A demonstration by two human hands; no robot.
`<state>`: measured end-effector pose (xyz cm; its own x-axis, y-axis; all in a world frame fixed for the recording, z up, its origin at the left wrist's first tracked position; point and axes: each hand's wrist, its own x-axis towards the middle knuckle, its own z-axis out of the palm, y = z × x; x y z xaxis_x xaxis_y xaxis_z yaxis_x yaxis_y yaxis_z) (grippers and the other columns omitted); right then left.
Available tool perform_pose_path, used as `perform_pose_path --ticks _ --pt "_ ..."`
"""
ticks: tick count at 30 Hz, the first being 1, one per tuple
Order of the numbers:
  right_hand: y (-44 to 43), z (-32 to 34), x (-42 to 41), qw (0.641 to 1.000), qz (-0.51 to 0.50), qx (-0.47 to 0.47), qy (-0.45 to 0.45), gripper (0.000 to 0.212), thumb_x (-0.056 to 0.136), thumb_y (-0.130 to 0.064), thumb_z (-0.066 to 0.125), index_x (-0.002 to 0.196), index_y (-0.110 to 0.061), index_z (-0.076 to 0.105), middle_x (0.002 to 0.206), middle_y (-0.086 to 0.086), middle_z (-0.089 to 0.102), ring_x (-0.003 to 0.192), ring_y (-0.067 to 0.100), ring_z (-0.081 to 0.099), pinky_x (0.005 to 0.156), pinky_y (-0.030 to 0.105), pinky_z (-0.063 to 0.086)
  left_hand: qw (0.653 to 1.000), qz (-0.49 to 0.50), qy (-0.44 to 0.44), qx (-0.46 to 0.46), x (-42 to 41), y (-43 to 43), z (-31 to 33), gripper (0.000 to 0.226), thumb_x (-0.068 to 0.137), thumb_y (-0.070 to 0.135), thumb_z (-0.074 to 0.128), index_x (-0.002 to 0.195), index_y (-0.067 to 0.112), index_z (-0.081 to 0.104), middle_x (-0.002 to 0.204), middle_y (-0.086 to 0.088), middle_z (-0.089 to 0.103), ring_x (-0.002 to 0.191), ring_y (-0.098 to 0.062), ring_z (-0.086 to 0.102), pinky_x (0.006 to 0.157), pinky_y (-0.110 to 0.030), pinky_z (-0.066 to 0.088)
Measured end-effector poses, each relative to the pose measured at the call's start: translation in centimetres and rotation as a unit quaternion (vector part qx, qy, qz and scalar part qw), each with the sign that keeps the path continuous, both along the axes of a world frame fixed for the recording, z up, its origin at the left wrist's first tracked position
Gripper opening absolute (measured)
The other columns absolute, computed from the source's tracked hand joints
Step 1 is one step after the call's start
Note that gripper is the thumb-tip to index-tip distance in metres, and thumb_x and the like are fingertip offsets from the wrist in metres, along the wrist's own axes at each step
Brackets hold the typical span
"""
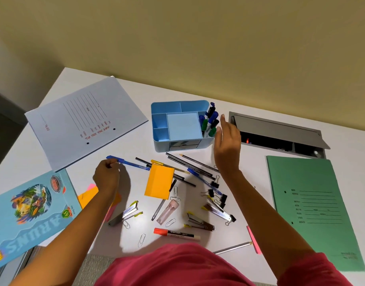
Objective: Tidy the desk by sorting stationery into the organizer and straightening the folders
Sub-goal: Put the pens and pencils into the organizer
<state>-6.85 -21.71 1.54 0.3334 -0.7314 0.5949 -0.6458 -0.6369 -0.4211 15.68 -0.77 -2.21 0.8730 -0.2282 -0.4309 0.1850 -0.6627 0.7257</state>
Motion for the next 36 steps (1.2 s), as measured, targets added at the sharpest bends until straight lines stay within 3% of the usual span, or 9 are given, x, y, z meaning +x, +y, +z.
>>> perform_pose_path --ticks 3,7,11,15,21,26,30,33,36 --pt "1.8 0.4 -1.3 0.995 -0.018 0.094 -0.020 0.032 0.098 -0.010 0.045 0.126 0.002 0.054 0.113 0.020 0.066 0.103 0.031 0.063 0.089 0.048 0.054 0.999 -0.036 -0.025 -0.019 -1.5 0.4 0.2 0.025 0.095 0.015 0.048 0.113 0.008 0.065 0.107 -0.013 0.067 0.101 -0.031 0.060 0.089 -0.039 0.044" --pt "5.4 -0.1 -5.0 0.987 -0.037 0.158 -0.020 0.028 0.098 -0.012 0.046 0.124 -0.005 0.053 0.113 0.013 0.063 0.105 0.024 0.058 0.095 0.036 0.049 0.991 -0.108 -0.066 -0.038 -3.7 1.5 0.3 0.023 0.095 0.013 0.049 0.111 0.009 0.065 0.109 -0.009 0.067 0.099 -0.027 0.059 0.079 -0.030 0.041" --pt "9.5 -1.8 -8.9 0.980 -0.057 0.191 0.013 0.024 0.096 -0.009 0.049 0.120 -0.008 0.055 0.110 0.006 0.060 0.102 0.021 0.056 0.089 0.024 0.043 0.982 -0.166 -0.069 -0.058 -6.0 2.9 0.4 0.024 0.093 0.006 0.048 0.107 0.012 0.067 0.113 -0.006 0.067 0.106 -0.024 0.059 0.089 -0.036 0.046" --pt "12.3 -3.3 -11.8 0.968 -0.091 0.232 0.039 0.023 0.092 -0.001 0.053 0.114 -0.006 0.059 0.108 0.009 0.063 0.102 0.027 0.058 0.086 0.031 0.045 0.979 -0.185 -0.077 -0.047 -8.0 4.3 0.5 0.026 0.092 0.004 0.047 0.107 0.010 0.068 0.113 -0.008 0.068 0.105 -0.027 0.061 0.090 -0.042 0.048" --pt "15.0 -4.5 -14.5 0.949 -0.066 0.296 0.087 0.025 0.089 -0.003 0.059 0.114 -0.007 0.062 0.112 0.010 0.062 0.106 0.030 0.055 0.087 0.025 0.039 0.964 -0.234 -0.123 -0.034 -10.5 6.5 0.0 0.026 0.088 0.001 0.049 0.103 0.010 0.068 0.103 -0.009 0.068 0.067 -0.010 0.057 0.059 -0.021 0.041" --pt "17.4 -5.1 -14.1 0.944 0.095 0.265 0.170 0.052 0.085 -0.031 0.069 0.133 -0.018 0.053 0.142 0.007 0.047 0.135 0.026 0.039 0.110 0.040 0.034 0.925 -0.337 -0.177 -0.010 -11.1 8.3 -1.4 0.026 0.093 0.012 0.052 0.115 0.014 0.066 0.116 -0.006 0.067 0.097 -0.030 0.060 0.088 -0.045 0.048" --pt "19.1 -6.0 -13.2 0.908 0.172 0.215 0.317 0.065 0.088 -0.069 0.035 0.146 -0.044 0.021 0.160 0.004 0.007 0.147 0.028 0.000 0.116 0.048 0.006 0.903 -0.379 -0.202 0.010 -12.6 8.7 -1.3 0.034 0.093 0.022 0.050 0.124 0.016 0.060 0.129 -0.005 0.060 0.120 -0.027 0.052 0.100 -0.036 0.039" --pt "19.7 -6.9 -12.9 0.885 0.194 0.175 0.385 0.063 0.089 -0.072 0.026 0.145 -0.051 0.009 0.161 0.002 0.001 0.147 0.035 -0.005 0.114 0.062 0.000 0.856 -0.446 -0.258 0.034 -13.7 9.3 -1.6 0.049 0.087 0.028 0.047 0.131 0.009 0.055 0.136 -0.015 0.055 0.126 -0.034 0.050 0.105 -0.045 0.037" --pt "19.5 -7.4 -13.1 0.884 0.188 0.153 0.401 0.056 0.093 -0.065 0.026 0.146 -0.050 0.011 0.160 0.004 0.011 0.146 0.038 0.005 0.111 0.069 0.007 0.831 -0.483 -0.262 0.085 -14.9 9.7 -1.8 0.057 0.087 0.034 0.044 0.140 0.013 0.046 0.147 -0.012 0.043 0.138 -0.033 0.036 0.112 -0.050 0.027"
